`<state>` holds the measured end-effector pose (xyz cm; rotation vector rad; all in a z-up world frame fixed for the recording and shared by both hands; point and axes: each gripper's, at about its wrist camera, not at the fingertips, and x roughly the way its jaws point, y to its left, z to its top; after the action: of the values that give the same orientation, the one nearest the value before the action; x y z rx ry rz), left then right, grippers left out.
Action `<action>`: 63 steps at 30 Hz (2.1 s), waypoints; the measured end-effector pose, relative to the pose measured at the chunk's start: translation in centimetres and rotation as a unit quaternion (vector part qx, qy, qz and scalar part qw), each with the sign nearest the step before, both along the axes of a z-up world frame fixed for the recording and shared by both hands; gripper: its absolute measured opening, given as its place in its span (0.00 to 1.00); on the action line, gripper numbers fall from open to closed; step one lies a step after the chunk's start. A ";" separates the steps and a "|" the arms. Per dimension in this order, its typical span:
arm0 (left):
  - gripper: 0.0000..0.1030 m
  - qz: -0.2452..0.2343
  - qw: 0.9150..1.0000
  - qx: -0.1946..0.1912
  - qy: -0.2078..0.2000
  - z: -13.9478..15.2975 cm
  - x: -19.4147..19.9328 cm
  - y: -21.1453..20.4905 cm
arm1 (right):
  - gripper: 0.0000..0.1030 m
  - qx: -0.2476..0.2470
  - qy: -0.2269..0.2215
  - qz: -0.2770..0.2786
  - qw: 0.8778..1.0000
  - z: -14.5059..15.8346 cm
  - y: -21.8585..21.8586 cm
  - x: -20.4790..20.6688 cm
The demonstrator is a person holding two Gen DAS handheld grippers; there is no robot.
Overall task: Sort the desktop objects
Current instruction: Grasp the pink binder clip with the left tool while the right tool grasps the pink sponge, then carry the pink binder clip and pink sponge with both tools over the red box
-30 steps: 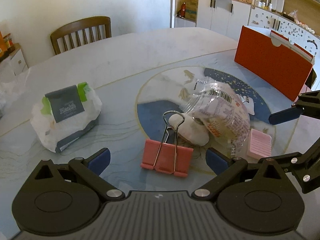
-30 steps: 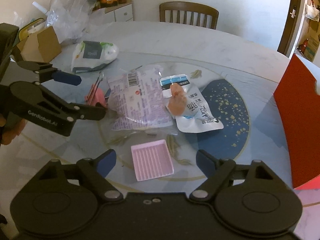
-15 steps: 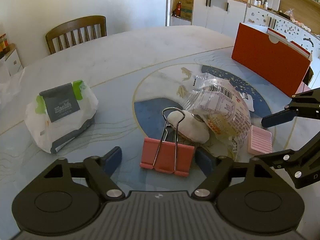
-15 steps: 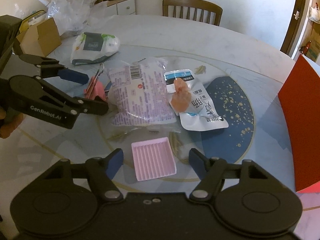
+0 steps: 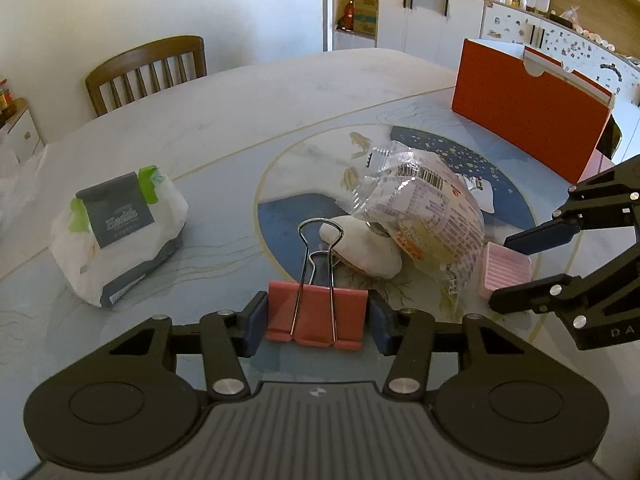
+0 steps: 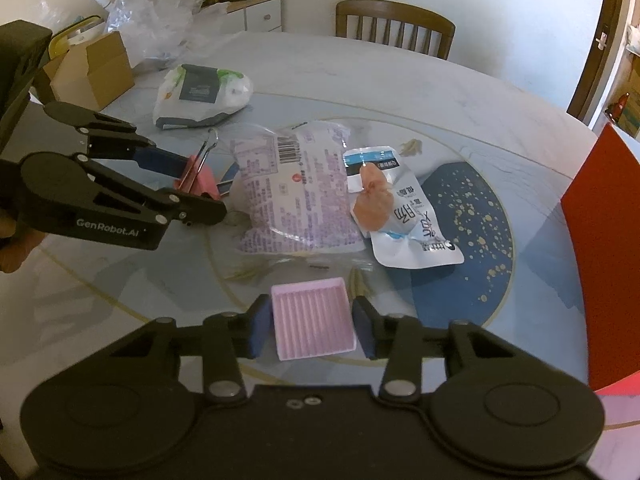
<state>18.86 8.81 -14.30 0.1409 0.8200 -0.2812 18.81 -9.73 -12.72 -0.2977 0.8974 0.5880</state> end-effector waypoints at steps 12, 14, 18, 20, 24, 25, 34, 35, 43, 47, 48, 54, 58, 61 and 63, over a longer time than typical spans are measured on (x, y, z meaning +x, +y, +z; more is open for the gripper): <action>0.48 0.037 0.999 -0.002 0.006 0.2 -3.4 0.4 | 0.41 0.011 0.017 -0.024 1.000 0.4 -2.1 -1.1; 0.48 0.043 0.999 -0.005 0.008 0.3 -4.2 0.4 | 0.41 0.017 0.016 -0.027 0.999 0.7 -2.5 -1.5; 0.48 0.060 0.998 -0.017 0.011 0.8 -5.7 0.6 | 0.41 0.030 0.014 -0.034 0.999 1.6 -3.2 -2.0; 0.48 0.075 0.997 -0.026 0.014 1.1 -6.4 0.8 | 0.41 0.035 0.012 -0.038 0.999 2.1 -3.6 -2.2; 0.48 0.092 0.995 -0.039 0.012 2.1 -7.5 0.8 | 0.41 0.048 0.007 -0.045 0.998 3.1 -4.4 -2.5; 0.48 0.094 0.995 -0.042 0.011 2.4 -7.7 0.7 | 0.41 0.050 0.005 -0.047 0.998 3.3 -4.7 -2.6; 0.48 0.112 0.992 -0.060 -0.006 5.1 -8.9 -1.9 | 0.41 0.083 -0.006 -0.079 0.993 5.9 -8.0 -2.7; 0.48 0.113 0.992 -0.063 -0.008 5.4 -9.0 -2.2 | 0.41 0.086 -0.008 -0.081 0.993 6.3 -8.4 -2.7; 0.48 0.111 0.991 -0.072 -0.030 8.3 -8.5 -5.8 | 0.41 0.104 -0.033 -0.102 0.989 9.1 -12.3 -1.9; 0.48 0.105 0.991 -0.074 -0.042 9.5 -7.8 -7.9 | 0.41 0.111 -0.042 -0.105 0.987 10.0 -14.3 -1.3; 0.48 0.104 0.991 -0.073 -0.045 9.7 -7.6 -8.5 | 0.41 0.113 -0.042 -0.106 0.987 10.1 -14.9 -1.0; 0.48 0.096 0.991 -0.071 -0.051 10.6 -6.3 -12.1 | 0.41 0.121 -0.050 -0.109 0.985 10.6 -18.1 0.4; 0.48 0.094 0.991 -0.074 -0.060 11.3 -5.3 -14.5 | 0.41 0.122 -0.059 -0.109 0.985 11.1 -20.4 1.5; 0.48 0.096 0.990 -0.079 -0.066 11.7 -4.4 -16.1 | 0.41 0.124 -0.064 -0.114 0.984 11.3 -22.4 2.4; 0.48 0.091 0.990 -0.079 -0.069 11.9 -3.7 -17.5 | 0.41 0.125 -0.066 -0.117 0.983 11.5 -23.8 2.8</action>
<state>15.15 -8.68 -2.37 -0.0626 0.6655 -0.1608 21.64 -33.52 -1.25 -0.0023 0.7094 0.4517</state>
